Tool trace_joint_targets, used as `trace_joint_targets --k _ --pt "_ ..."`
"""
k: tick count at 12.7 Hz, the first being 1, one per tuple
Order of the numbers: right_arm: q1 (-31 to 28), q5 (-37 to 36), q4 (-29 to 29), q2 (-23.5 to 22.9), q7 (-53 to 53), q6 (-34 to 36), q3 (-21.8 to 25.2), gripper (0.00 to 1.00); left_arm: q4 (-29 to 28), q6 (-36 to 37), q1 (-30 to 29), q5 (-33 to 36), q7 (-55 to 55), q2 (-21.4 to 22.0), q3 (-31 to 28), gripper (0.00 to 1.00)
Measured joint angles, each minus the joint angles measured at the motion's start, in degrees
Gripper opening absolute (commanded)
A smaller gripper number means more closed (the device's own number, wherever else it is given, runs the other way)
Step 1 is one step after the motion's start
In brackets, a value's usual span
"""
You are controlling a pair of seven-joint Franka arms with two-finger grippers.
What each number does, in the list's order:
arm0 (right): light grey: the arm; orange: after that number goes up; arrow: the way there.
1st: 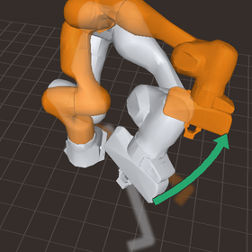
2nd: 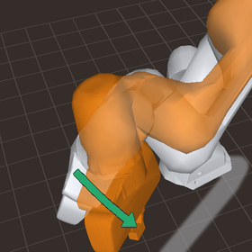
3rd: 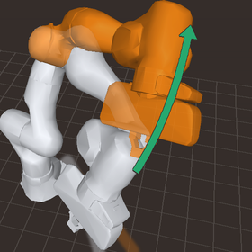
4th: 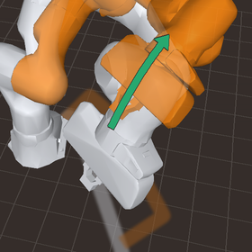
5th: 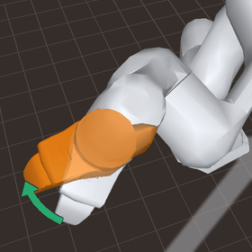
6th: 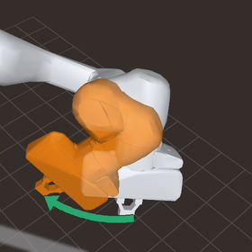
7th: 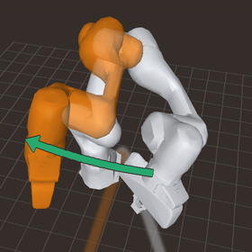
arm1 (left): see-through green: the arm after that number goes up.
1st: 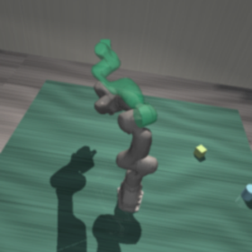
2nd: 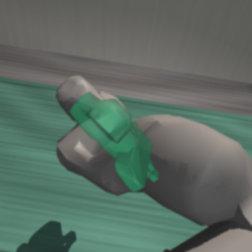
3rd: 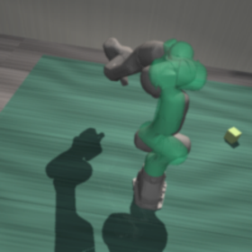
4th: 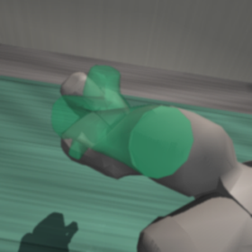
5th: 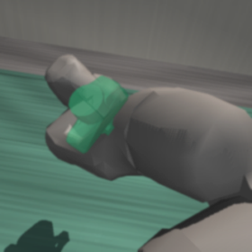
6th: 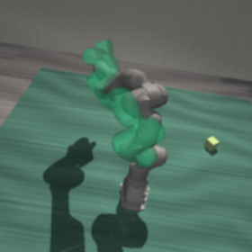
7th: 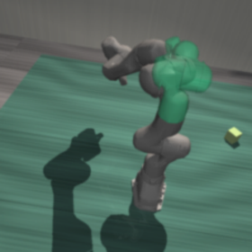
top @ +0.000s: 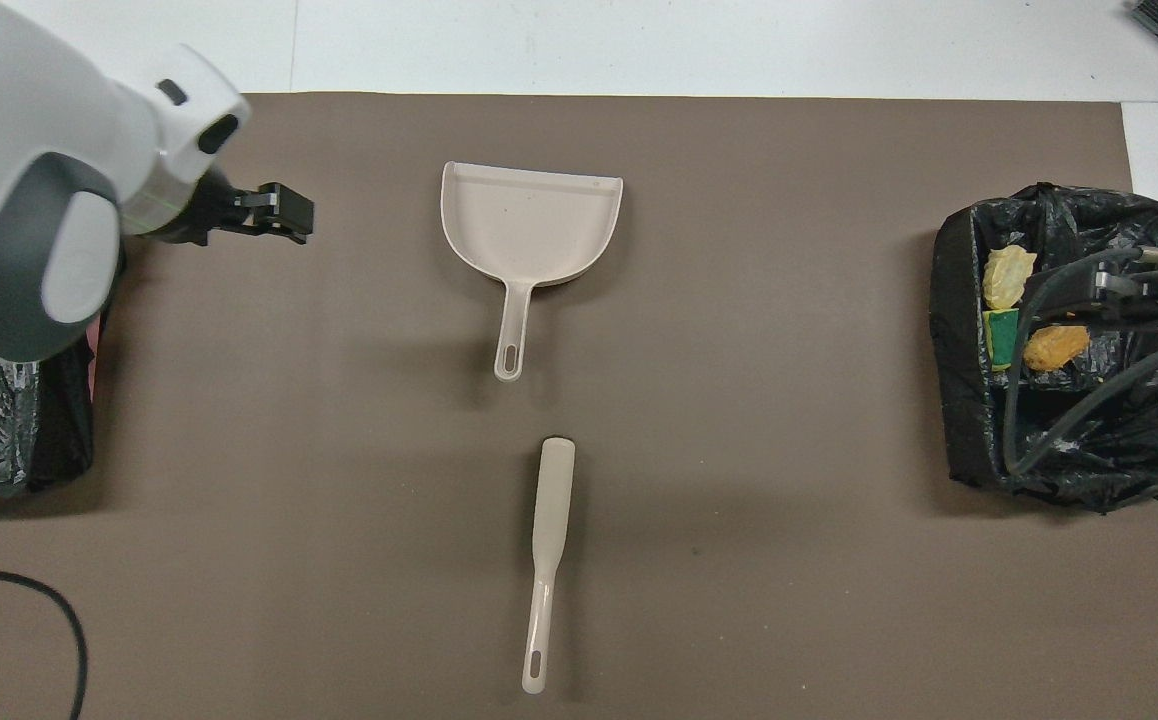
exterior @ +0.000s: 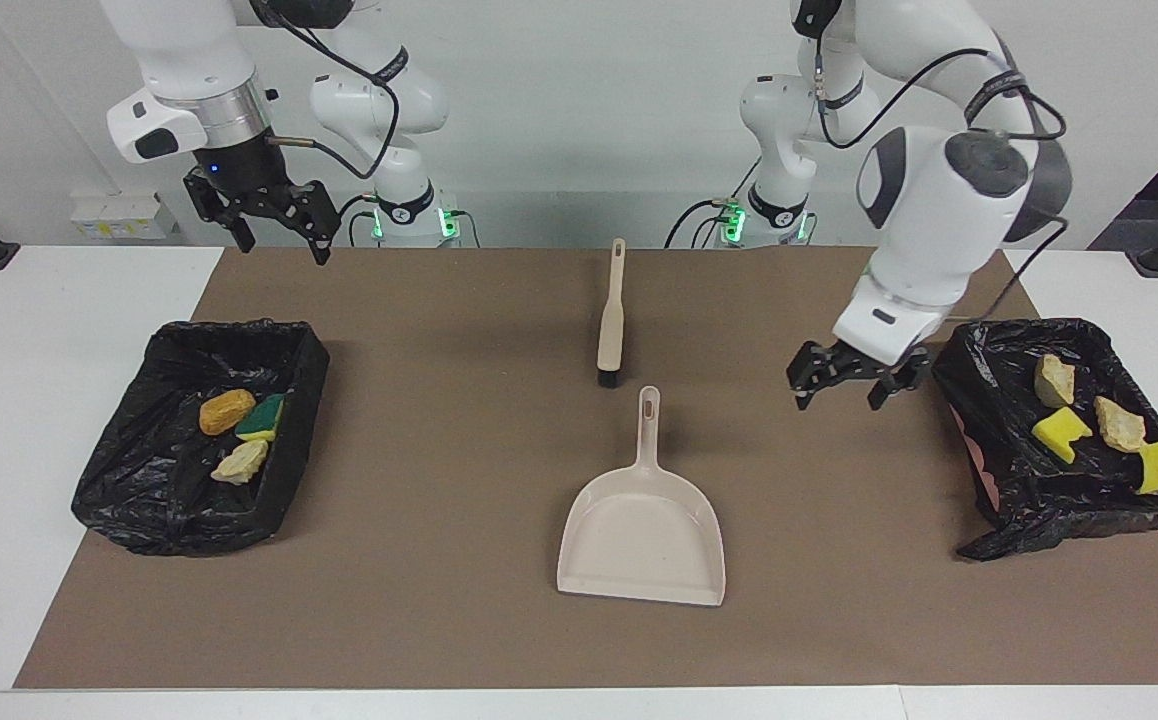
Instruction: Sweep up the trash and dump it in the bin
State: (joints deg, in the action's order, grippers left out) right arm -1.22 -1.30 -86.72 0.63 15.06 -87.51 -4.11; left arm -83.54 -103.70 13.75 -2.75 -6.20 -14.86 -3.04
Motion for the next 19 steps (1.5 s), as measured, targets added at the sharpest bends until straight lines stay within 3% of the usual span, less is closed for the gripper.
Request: trace_joint_targets --k 5,10,19 --pt "0.0 0.0 0.0 0.0 0.0 0.0 0.0 1.00 -0.1 12.5 -4.9 -0.1 9.6 8.6 -0.2 1.00" --pt "0.0 0.0 0.0 0.0 0.0 0.0 0.0 1.00 -4.4 15.9 -6.2 0.0 11.9 14.7 -0.2 1.00" --pt "0.0 0.0 0.0 0.0 0.0 0.0 0.0 1.00 -5.8 15.9 -6.2 0.0 11.9 15.3 -0.2 1.00"
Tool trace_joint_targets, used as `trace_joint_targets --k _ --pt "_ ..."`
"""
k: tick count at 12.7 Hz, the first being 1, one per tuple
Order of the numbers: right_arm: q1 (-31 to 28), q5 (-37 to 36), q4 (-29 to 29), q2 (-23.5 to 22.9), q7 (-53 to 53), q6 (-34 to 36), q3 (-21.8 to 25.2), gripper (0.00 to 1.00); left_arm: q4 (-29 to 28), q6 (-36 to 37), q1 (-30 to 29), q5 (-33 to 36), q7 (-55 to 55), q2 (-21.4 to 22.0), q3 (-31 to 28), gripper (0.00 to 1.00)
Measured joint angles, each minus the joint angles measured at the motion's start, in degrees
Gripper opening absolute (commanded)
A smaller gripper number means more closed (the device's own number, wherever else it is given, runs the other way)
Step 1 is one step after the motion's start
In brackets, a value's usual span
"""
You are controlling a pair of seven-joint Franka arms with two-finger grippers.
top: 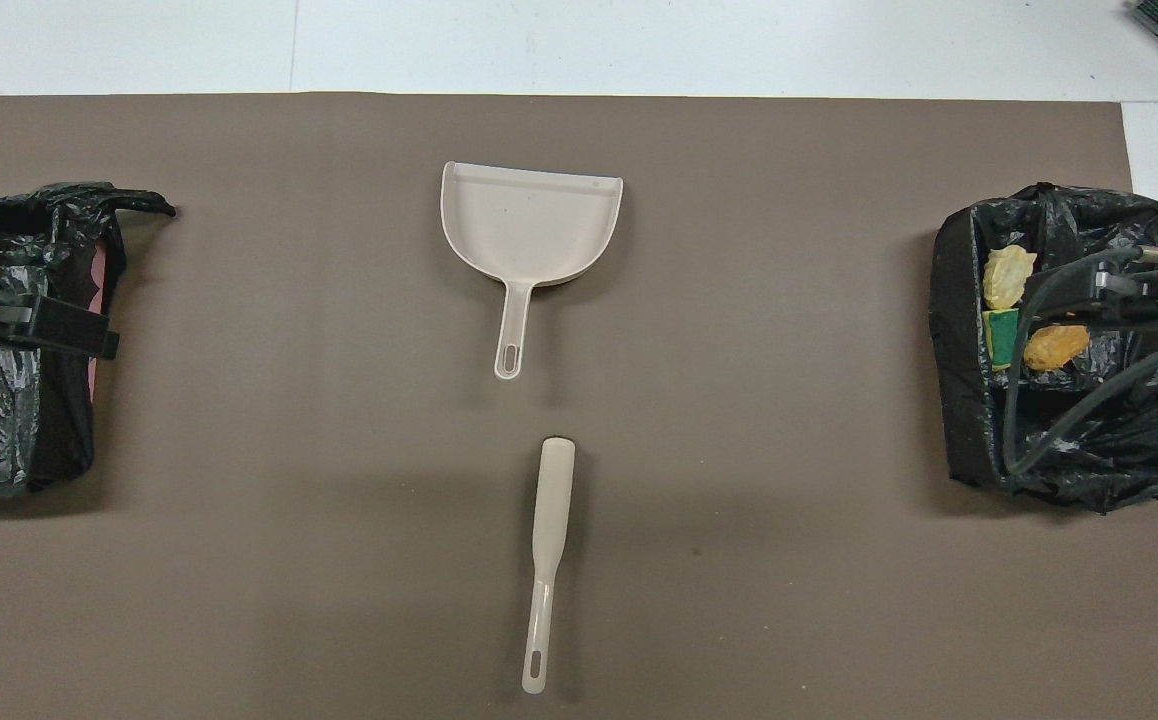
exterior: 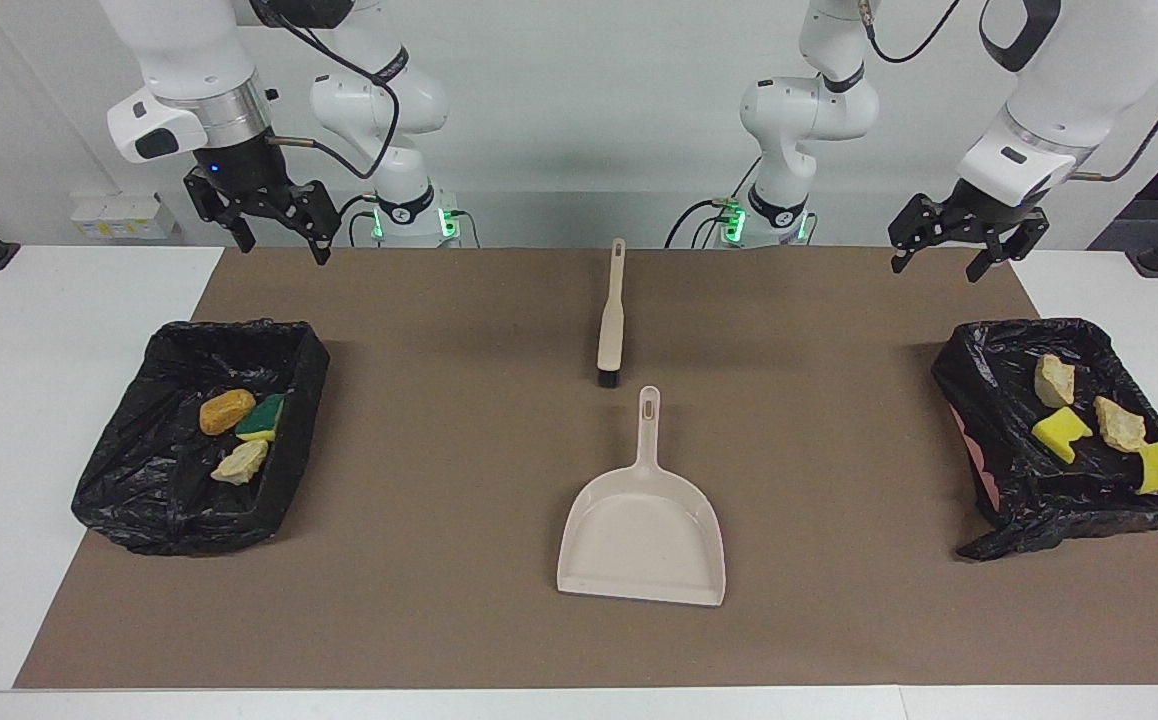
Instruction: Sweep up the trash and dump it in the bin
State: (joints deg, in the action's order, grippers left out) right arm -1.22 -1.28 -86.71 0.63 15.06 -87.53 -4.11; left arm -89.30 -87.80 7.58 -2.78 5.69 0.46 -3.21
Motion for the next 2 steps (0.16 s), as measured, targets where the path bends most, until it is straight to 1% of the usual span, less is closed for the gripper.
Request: trace_joint_targets --k 2 --pt "0.0 0.0 0.0 0.0 0.0 0.0 0.0 1.00 0.0 0.0 0.0 0.0 0.0 0.0 0.0 1.00"
